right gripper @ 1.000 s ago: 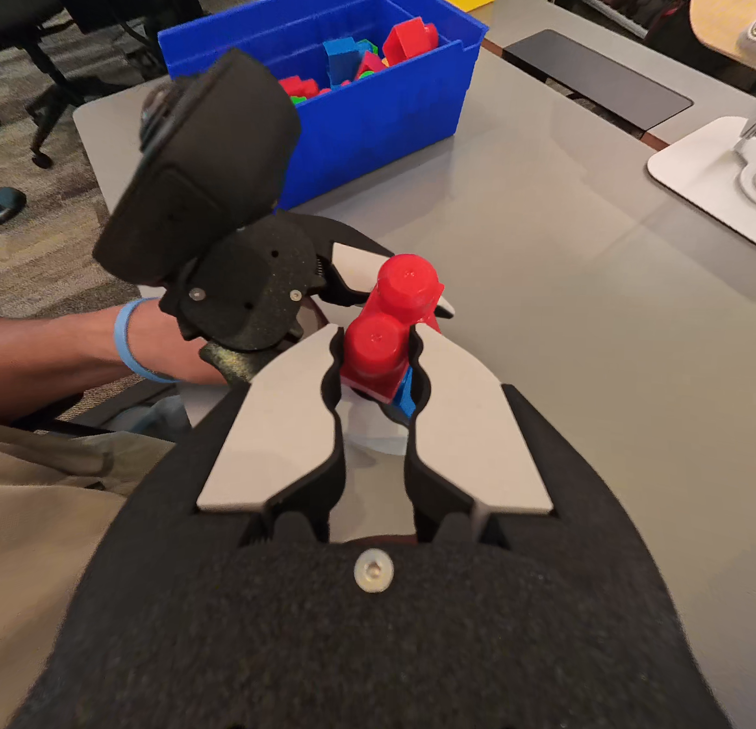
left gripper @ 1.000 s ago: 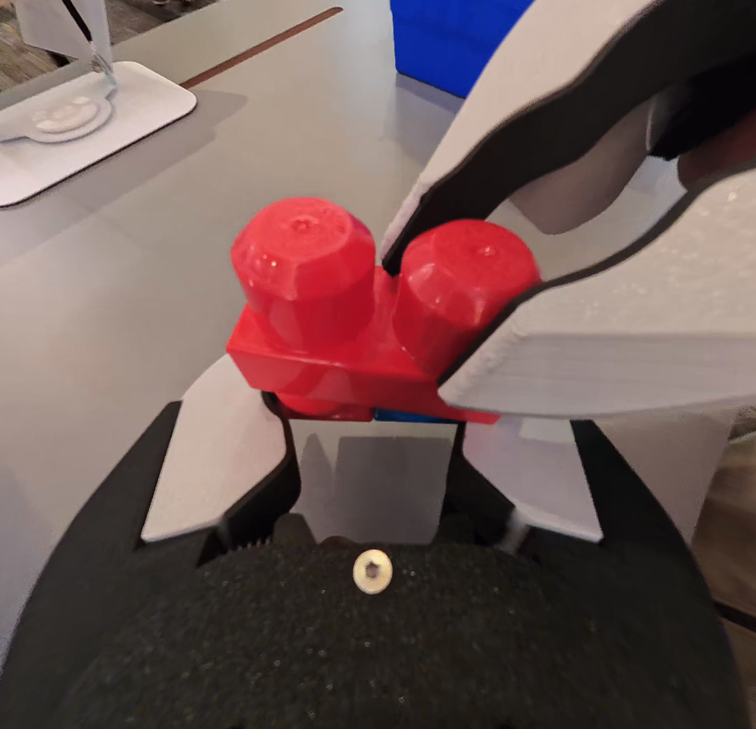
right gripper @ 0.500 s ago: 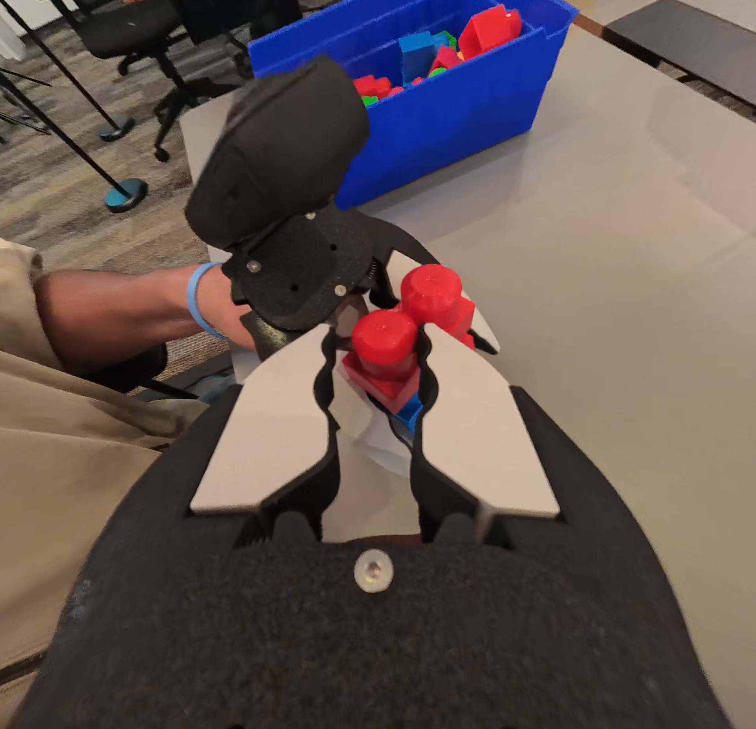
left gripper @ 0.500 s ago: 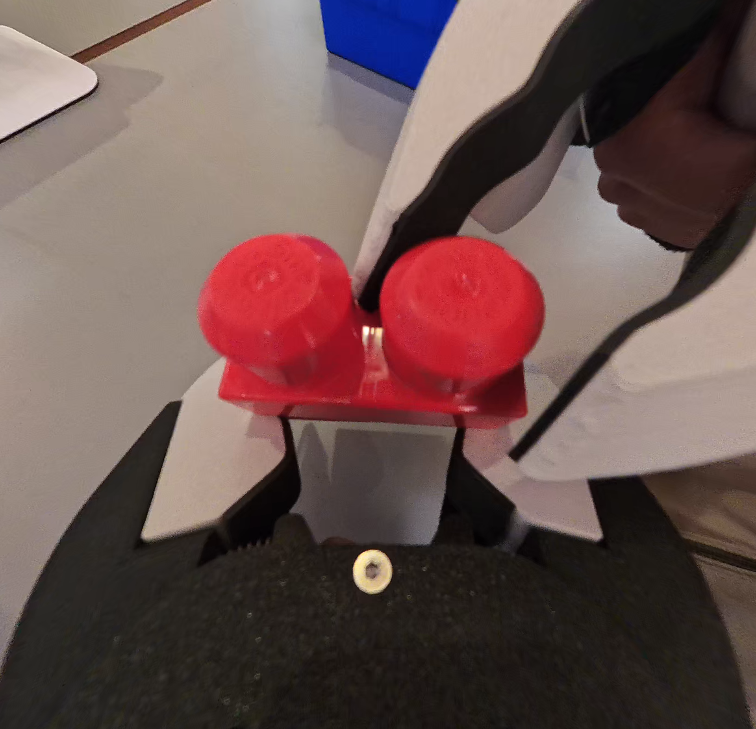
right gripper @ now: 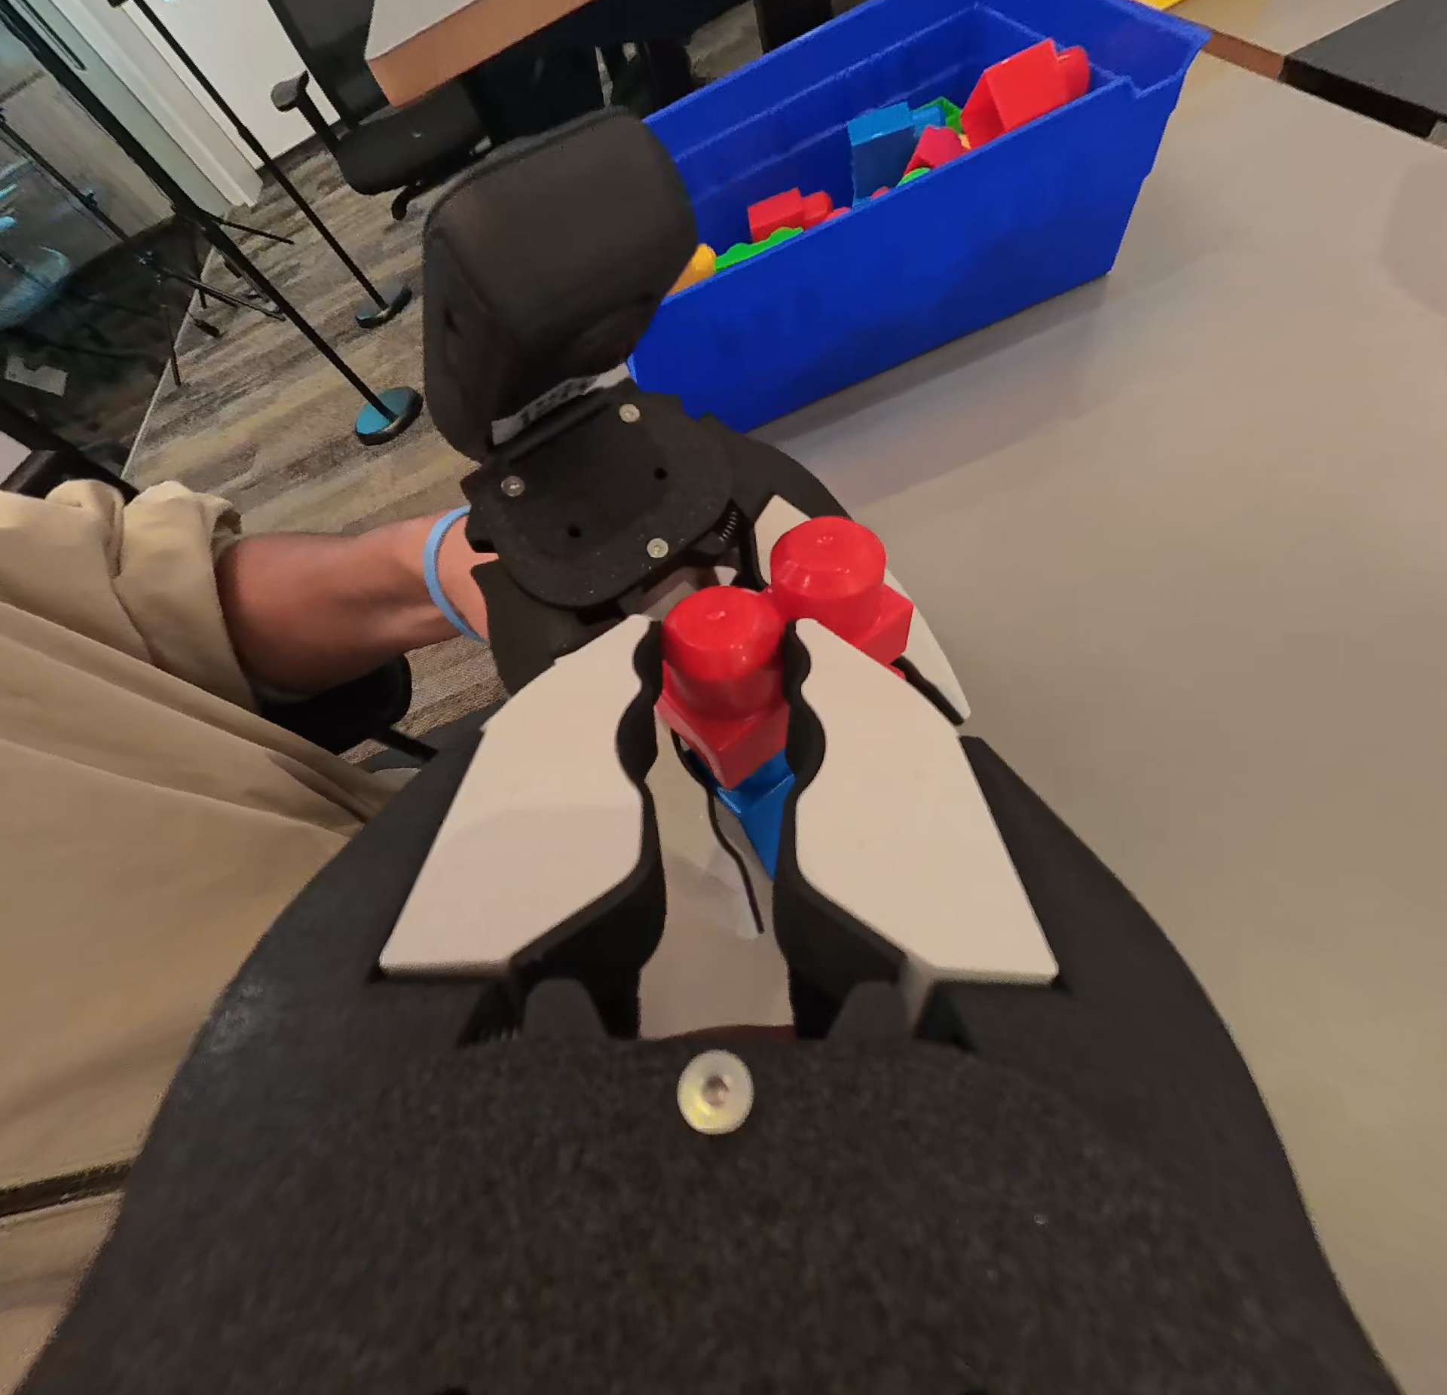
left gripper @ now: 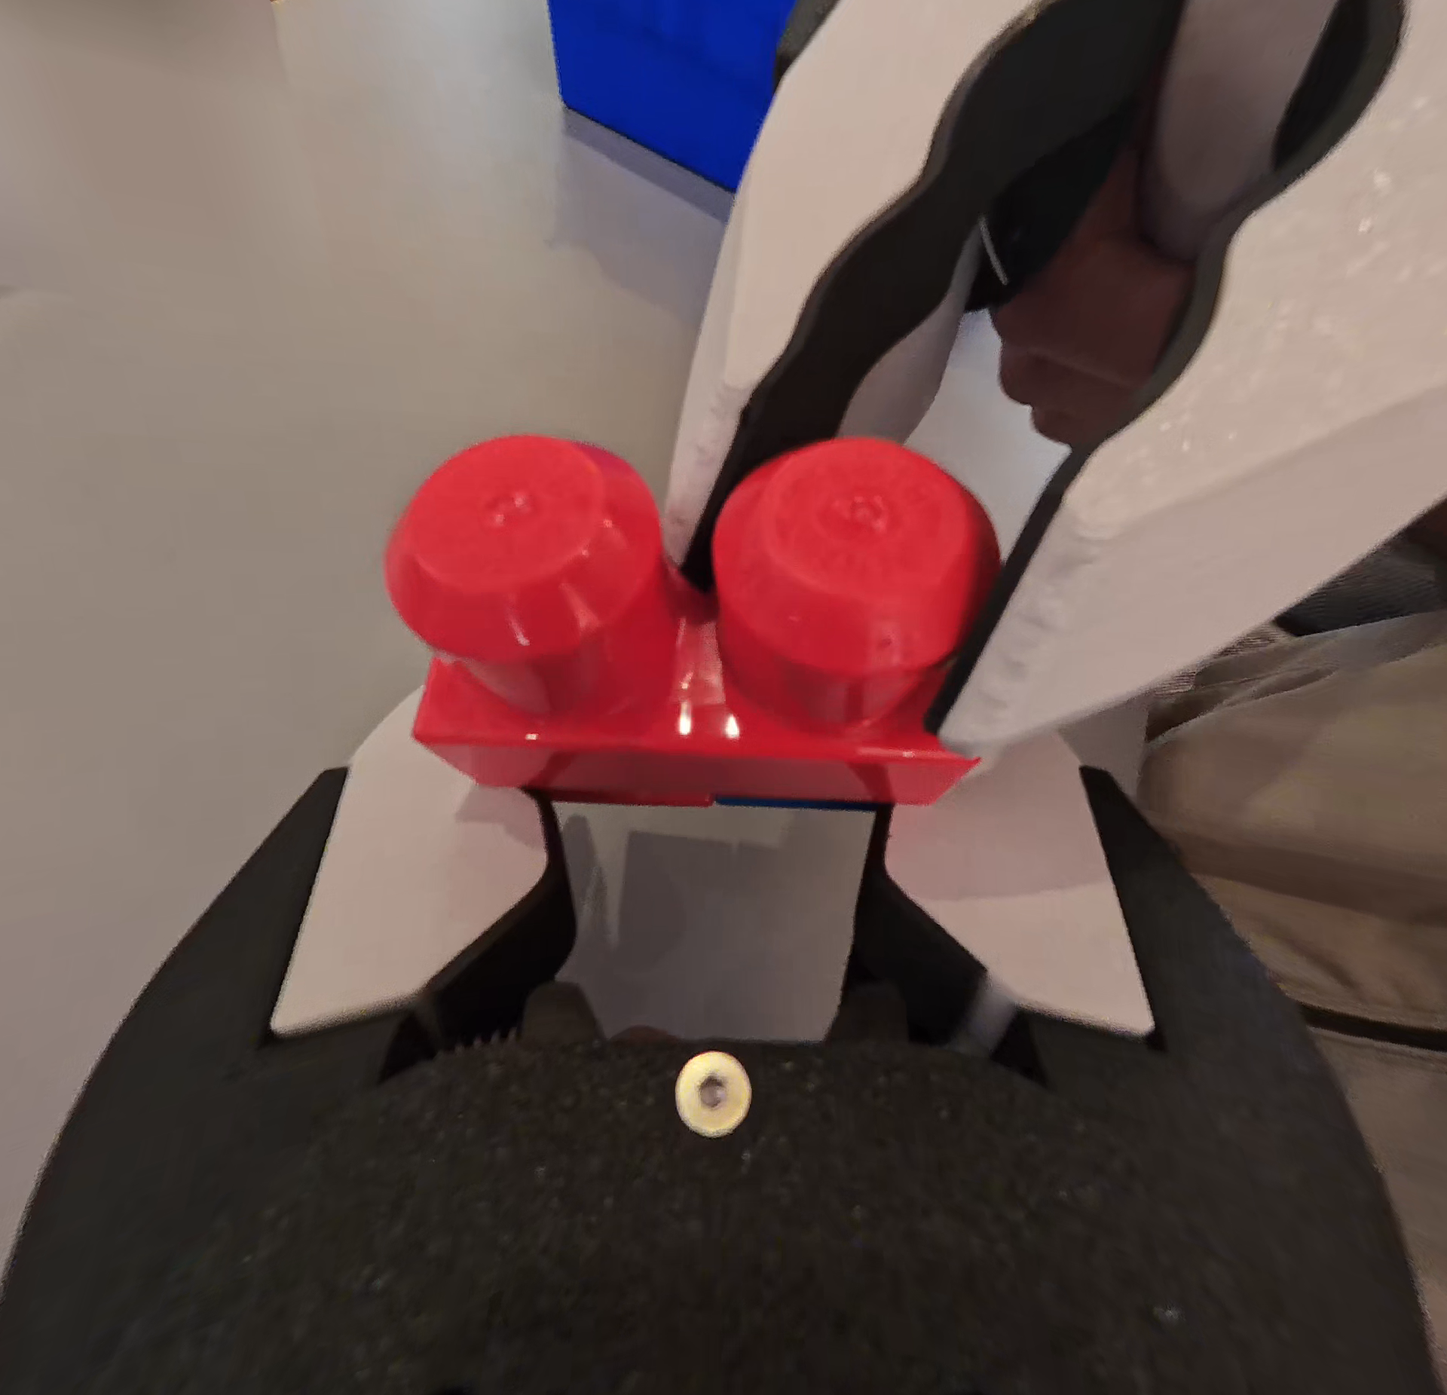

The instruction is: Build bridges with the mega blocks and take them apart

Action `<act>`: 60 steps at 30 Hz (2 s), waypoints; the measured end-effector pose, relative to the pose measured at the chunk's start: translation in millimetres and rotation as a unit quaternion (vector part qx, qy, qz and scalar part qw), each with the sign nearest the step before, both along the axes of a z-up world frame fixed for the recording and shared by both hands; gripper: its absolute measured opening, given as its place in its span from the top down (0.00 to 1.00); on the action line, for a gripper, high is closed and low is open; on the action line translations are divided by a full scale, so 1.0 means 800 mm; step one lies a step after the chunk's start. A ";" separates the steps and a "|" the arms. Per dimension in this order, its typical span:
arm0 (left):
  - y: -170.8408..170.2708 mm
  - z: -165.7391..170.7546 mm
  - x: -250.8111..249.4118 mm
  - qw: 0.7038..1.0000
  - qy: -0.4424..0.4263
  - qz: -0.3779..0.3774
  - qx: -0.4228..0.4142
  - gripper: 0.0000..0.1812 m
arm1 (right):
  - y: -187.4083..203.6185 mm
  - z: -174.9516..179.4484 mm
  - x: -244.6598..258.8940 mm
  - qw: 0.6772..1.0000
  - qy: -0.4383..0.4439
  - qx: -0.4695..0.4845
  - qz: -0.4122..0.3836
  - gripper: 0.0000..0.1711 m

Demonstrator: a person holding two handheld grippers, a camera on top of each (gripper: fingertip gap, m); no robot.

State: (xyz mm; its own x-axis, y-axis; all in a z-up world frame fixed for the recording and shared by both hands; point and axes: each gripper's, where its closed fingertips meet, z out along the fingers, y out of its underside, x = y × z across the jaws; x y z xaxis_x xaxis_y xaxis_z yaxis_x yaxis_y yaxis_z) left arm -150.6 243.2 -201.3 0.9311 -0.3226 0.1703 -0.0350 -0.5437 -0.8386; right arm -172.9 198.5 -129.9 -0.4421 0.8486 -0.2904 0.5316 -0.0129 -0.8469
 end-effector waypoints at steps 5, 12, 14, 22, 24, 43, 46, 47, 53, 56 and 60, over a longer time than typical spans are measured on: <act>-0.001 -0.008 -0.005 0.999 0.043 0.010 -0.009 0.51 | -0.003 -0.005 0.002 0.999 0.005 0.043 0.006 0.83; -0.002 0.004 -0.002 0.999 0.042 0.002 0.018 0.51 | -0.007 0.005 0.004 0.999 0.000 0.047 0.013 0.83; -0.004 0.007 0.000 0.999 0.033 -0.003 0.021 0.51 | -0.008 0.007 0.005 0.998 -0.001 0.057 0.018 0.83; -0.013 0.008 0.003 0.999 0.027 -0.019 0.019 0.51 | -0.016 0.006 0.007 0.995 0.022 0.094 0.037 0.83; -0.015 0.007 0.003 0.999 0.035 -0.019 0.016 0.51 | -0.017 0.005 0.009 0.995 0.024 0.088 0.040 0.83; -0.018 -0.019 -0.002 0.996 0.078 -0.020 -0.022 0.51 | -0.004 -0.024 0.019 0.999 0.005 0.016 0.037 0.83; -0.016 -0.027 -0.006 0.995 0.090 -0.013 -0.033 0.51 | -0.002 -0.030 0.017 0.999 0.001 0.018 0.033 0.83; -0.015 -0.030 -0.007 0.995 0.091 -0.013 -0.038 0.51 | -0.001 -0.032 0.015 0.999 -0.001 0.017 0.030 0.83; -0.008 -0.041 -0.008 0.996 0.074 -0.018 -0.047 0.51 | 0.006 -0.039 0.011 0.999 -0.012 0.045 0.025 0.83; -0.008 -0.050 -0.007 0.995 0.080 -0.025 -0.059 0.51 | 0.008 -0.044 0.009 0.998 -0.015 0.056 0.026 0.83; -0.007 -0.065 -0.005 0.994 0.079 -0.029 -0.075 0.51 | 0.009 -0.059 0.011 0.997 -0.026 0.068 0.029 0.83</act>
State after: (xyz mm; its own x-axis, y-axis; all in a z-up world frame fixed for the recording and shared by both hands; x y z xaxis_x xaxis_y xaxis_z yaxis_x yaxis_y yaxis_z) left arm -154.4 238.0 -253.5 0.9307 -0.3582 0.0741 -0.1940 -0.6552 -0.7301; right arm -164.4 205.7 -177.2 -0.4795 0.8548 -0.1985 0.5714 0.1325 -0.8099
